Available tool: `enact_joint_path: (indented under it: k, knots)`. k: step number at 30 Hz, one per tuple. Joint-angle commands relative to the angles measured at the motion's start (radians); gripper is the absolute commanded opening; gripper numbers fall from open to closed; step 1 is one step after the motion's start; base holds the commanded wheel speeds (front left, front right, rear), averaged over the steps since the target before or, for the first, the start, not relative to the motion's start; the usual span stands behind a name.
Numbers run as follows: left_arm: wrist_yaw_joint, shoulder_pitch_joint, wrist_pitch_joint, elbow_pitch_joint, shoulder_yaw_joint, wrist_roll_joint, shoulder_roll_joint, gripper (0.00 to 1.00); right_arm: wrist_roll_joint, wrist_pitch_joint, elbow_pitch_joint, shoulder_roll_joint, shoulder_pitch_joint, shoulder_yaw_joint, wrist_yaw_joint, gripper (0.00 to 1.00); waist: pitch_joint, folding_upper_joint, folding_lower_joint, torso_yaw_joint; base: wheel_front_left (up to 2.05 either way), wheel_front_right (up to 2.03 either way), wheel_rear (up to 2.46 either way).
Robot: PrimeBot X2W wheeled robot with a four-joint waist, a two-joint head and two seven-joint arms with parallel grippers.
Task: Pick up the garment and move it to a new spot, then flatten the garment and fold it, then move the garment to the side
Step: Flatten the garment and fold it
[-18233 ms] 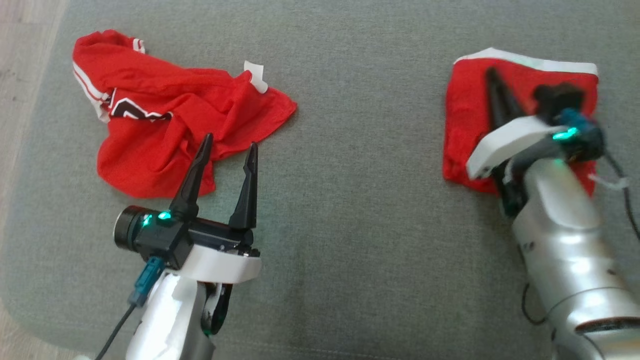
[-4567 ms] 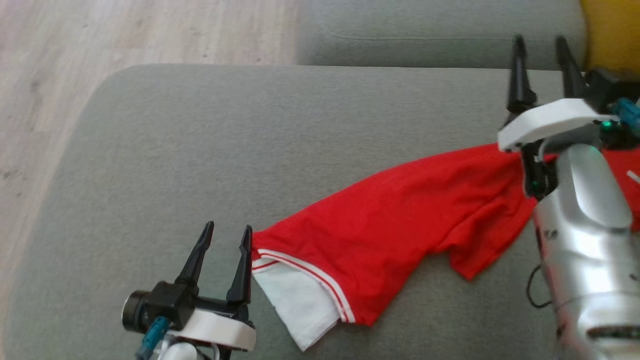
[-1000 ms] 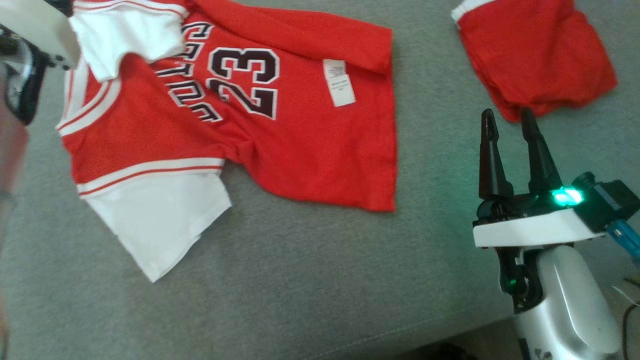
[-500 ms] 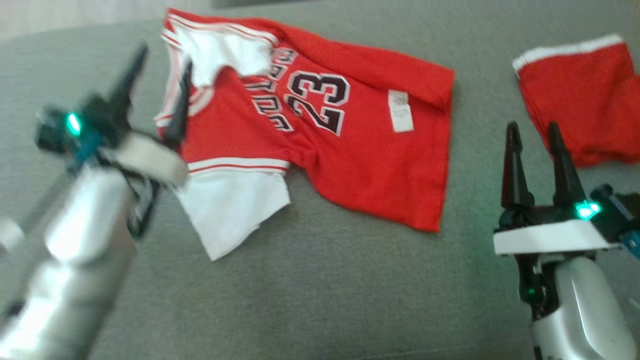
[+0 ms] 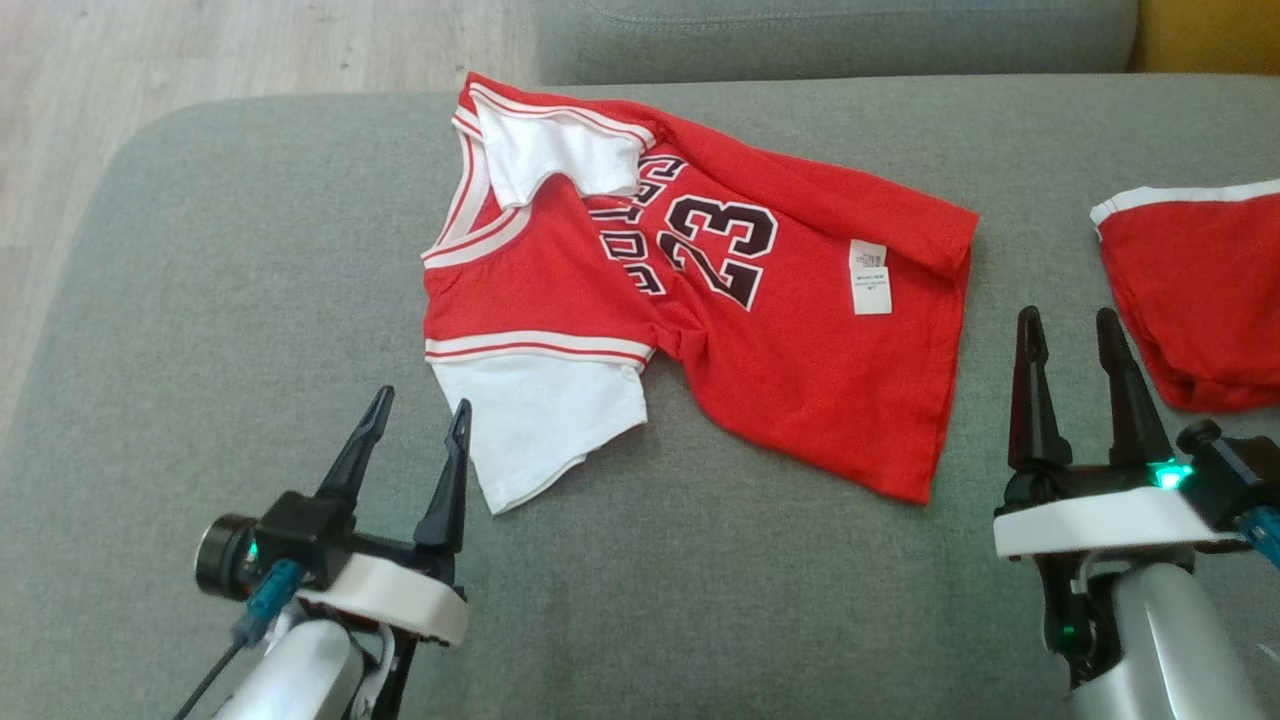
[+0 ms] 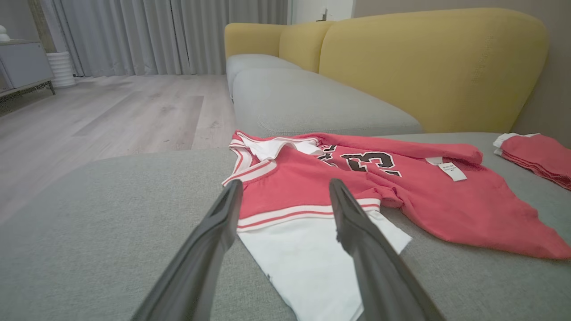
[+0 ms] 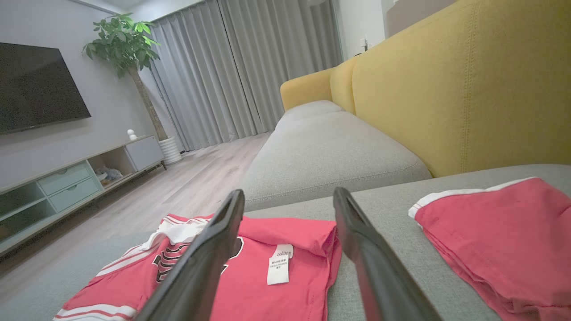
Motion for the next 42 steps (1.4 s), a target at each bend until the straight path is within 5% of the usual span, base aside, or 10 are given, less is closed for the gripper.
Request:
enact_joint_path:
  k: [1,7,14,28,29,30,42]
  knots:
    - [0.007,-0.039,0.004,-0.034,0.041,-0.004,0.014,1.0,-0.009,-0.006,-0.032,-0.004,-0.018,0.029,-0.002,1.0,0.005,0.0,0.0002,-0.003,0.0,0.0,0.0]
    - [-0.021,-0.041,0.088,0.013,-0.005,-0.019,0.004,1.0,-0.011,-0.006,-0.038,-0.004,-0.025,0.037,-0.002,1.0,0.034,0.0,0.0002,-0.019,0.0,0.0,0.0]
    - [0.007,-0.065,0.157,0.142,-0.015,-0.027,-0.016,1.0,-0.005,-0.006,-0.047,-0.004,-0.038,0.04,-0.002,1.0,0.081,0.0,0.0002,-0.05,0.0,0.0,0.0]
    - [-0.046,-0.103,0.225,0.26,-0.055,-0.047,-0.031,1.0,0.006,-0.006,-0.055,-0.004,-0.047,0.043,-0.002,1.0,0.12,0.0,0.0002,-0.086,0.0,0.0,0.0]
    - [-0.059,-0.101,0.24,0.266,-0.07,-0.047,-0.034,0.89,0.005,-0.006,-0.053,-0.004,-0.049,0.044,-0.002,1.0,0.116,0.0,0.0002,-0.087,0.0,0.0,0.0]
    - [-0.068,-0.099,0.246,0.267,-0.077,-0.05,-0.037,0.0,0.005,-0.006,-0.051,-0.004,-0.049,0.044,-0.002,1.0,0.113,0.0,0.0002,-0.088,0.0,0.0,0.0]
    - [-0.004,-0.098,0.043,0.205,-0.005,-0.042,-0.031,0.0,-0.017,-0.006,-0.005,-0.004,-0.024,0.06,-0.002,1.0,0.057,0.0,0.0002,-0.072,0.0,0.0,0.0]
